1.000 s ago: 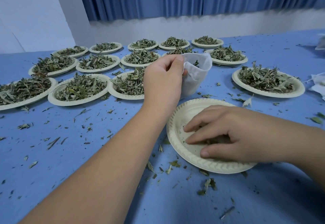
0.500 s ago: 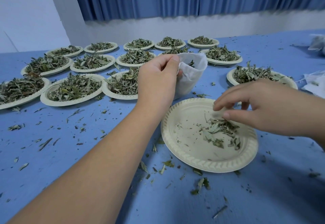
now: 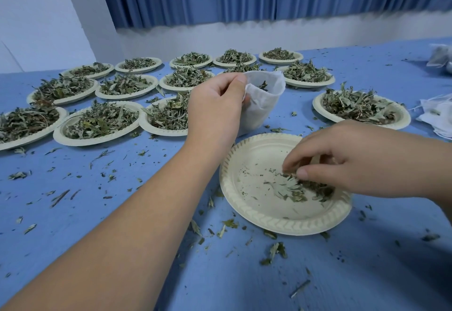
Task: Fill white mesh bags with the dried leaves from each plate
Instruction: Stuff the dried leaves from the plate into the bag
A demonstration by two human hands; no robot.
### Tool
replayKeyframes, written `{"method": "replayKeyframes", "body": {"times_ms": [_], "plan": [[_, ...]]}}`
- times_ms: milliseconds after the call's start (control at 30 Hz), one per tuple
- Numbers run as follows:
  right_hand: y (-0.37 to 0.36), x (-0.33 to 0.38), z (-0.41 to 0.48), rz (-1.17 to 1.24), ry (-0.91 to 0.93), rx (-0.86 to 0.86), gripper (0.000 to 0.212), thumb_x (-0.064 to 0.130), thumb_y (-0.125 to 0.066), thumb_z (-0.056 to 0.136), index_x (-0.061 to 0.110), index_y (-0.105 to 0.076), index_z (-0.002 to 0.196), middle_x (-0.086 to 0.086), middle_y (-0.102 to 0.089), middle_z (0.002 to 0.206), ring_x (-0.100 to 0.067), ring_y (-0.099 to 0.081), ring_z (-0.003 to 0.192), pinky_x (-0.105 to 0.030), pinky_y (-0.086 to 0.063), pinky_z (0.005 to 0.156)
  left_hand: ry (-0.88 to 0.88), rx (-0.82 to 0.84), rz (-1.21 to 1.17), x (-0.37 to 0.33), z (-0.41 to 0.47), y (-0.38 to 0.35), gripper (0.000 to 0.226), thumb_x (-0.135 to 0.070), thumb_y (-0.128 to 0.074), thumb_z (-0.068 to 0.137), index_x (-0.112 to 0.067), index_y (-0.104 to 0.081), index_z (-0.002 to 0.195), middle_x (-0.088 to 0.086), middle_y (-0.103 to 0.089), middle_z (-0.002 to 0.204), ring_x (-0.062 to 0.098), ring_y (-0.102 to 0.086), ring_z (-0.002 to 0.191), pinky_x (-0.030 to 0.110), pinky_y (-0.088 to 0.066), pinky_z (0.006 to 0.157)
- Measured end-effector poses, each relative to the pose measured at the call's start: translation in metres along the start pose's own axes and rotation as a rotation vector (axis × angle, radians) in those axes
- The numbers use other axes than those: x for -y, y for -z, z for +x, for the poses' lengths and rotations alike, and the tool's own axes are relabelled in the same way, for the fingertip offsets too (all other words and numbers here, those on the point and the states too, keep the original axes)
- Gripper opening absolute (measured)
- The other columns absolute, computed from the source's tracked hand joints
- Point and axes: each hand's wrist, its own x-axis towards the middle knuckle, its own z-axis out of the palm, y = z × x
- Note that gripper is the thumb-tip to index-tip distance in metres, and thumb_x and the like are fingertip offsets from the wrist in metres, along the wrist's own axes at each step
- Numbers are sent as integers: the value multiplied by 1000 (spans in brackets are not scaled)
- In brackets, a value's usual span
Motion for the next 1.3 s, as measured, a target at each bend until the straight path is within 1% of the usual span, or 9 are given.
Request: {"method": "replayKeyframes", "body": {"times_ms": [133,267,433,667,767,900,1067,1200,1300], "plan": [[-9,8,4,-101,20,-4,63,78,-39,68,46,-54,120,28,-49,114,9,-46,102,-23,-42,88,5,-1,-2,1,0,-2,23,-17,-57,96,-22,-72,79,-12,-54,53,2,-41,42,22,-34,52],[-19,14,7,-110,54,31,47,65,-54,79,46,-57,122,25,-47,116,2,-46,109,-30,-42,95,1,4,-11,1,0,-3,24,-15,-56,96,-22,-71,79,-15,-52,48,-1,-41,40,14,-34,48],[-10,10,2,-26,67,71,20,34,-72,79,44,-72,96,31,-59,100,11,-53,94,-25,-46,85,1,5,-4,1,0,-2,24,-16,-56,97,-23,-71,80,-15,-52,49,0,-42,40,19,-34,50],[21,-3,-10,30,-72,2,30,69,-52,63,63,-61,91,35,-60,92,17,-54,81,-17,-42,66,4,7,18,1,0,-2,22,-18,-56,96,-22,-72,83,-15,-54,49,0,-42,40,22,-34,52],[23,-5,-13,-9,-120,60,26,68,-54,61,64,-57,87,47,-50,88,22,-48,82,-16,-39,64,4,12,20,1,-1,-2,22,-18,-56,96,-23,-72,83,-15,-54,50,0,-42,41,23,-33,52],[18,-4,-13,-23,-156,174,39,65,-63,63,68,-51,100,39,-53,90,11,-54,80,-26,-49,76,0,22,24,1,-1,-3,23,-18,-57,96,-25,-73,81,-15,-55,51,0,-43,42,25,-33,53],[12,0,-8,-108,-132,211,45,48,-74,73,63,-49,106,61,-30,85,30,-38,79,-16,-32,61,-12,36,26,3,-1,-4,23,-19,-57,95,-26,-73,80,-15,-55,51,2,-43,44,27,-32,53],[6,-1,-4,-113,-134,190,45,40,-77,73,56,-55,109,40,-52,84,26,-43,76,-13,-33,60,-25,39,27,4,0,-5,25,-20,-58,93,-30,-73,75,-15,-55,52,3,-43,44,29,-33,53],[1,1,-1,-139,-112,148,39,40,-76,74,52,-58,107,29,-55,84,24,-44,77,-13,-34,59,-27,42,25,5,-1,-6,29,-19,-58,93,-31,-73,71,-15,-55,53,4,-43,46,29,-32,53]]}}
